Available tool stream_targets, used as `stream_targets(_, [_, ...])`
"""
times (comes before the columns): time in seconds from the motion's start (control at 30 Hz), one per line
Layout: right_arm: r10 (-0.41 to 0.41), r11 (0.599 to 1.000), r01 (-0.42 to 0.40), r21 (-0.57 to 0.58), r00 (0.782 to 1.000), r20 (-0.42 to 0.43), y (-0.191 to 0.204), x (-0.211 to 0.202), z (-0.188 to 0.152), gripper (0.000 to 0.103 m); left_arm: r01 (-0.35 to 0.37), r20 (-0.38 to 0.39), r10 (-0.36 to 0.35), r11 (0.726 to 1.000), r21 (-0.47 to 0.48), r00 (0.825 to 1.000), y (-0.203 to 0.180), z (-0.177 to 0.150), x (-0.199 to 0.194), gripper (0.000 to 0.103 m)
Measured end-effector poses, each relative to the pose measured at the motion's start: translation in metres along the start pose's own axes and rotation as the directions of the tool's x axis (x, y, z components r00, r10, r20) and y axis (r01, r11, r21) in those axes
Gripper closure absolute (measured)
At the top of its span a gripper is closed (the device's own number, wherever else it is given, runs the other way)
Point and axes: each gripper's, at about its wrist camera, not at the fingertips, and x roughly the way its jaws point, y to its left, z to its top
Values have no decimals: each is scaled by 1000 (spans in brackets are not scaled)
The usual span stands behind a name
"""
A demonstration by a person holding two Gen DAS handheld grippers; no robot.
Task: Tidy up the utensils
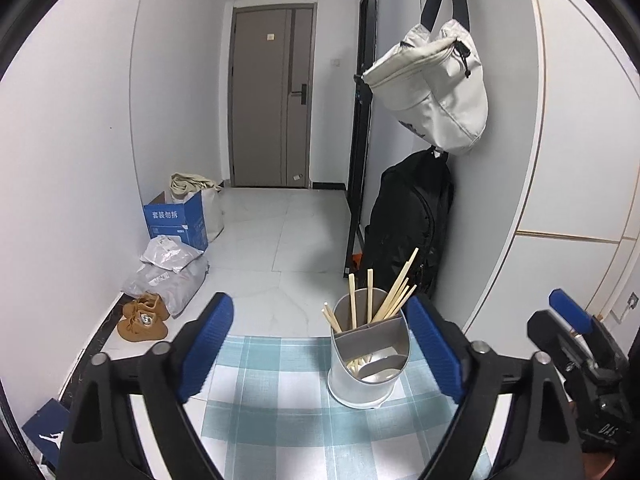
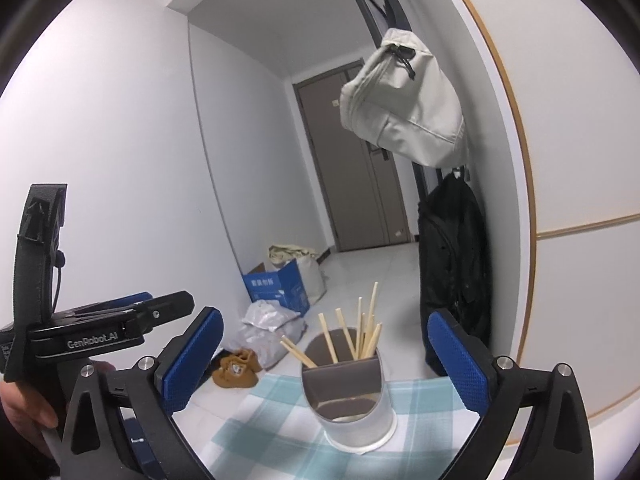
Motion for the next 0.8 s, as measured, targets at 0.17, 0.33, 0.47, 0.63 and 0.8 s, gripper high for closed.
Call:
stream_targets(0.17, [0, 1000, 0, -19, 1000, 13, 10, -12, -12, 0, -6, 32, 5, 1000, 12, 999, 1, -12, -14, 15])
stream_targets(0.33, [11, 999, -9, -47, 999, 47, 16, -23, -24, 0, -28, 66, 28, 1000, -7, 997, 8, -28, -18, 15])
stream_targets(0.47, [14, 997, -9, -75, 997, 70, 18, -29, -36, 0, -49, 86, 51, 998, -25, 995, 14, -42, -14, 15])
stream_targets(0.63, [1, 998, 3, -63, 998, 60, 10, -28, -55, 0, -60, 63, 62, 998, -31, 996, 17, -59, 1, 14])
stream_targets(0.8, [-15, 998, 17, -63, 999, 39, 2, -21, -68, 0, -66, 49, 67, 997, -31, 997, 13, -73, 18, 14])
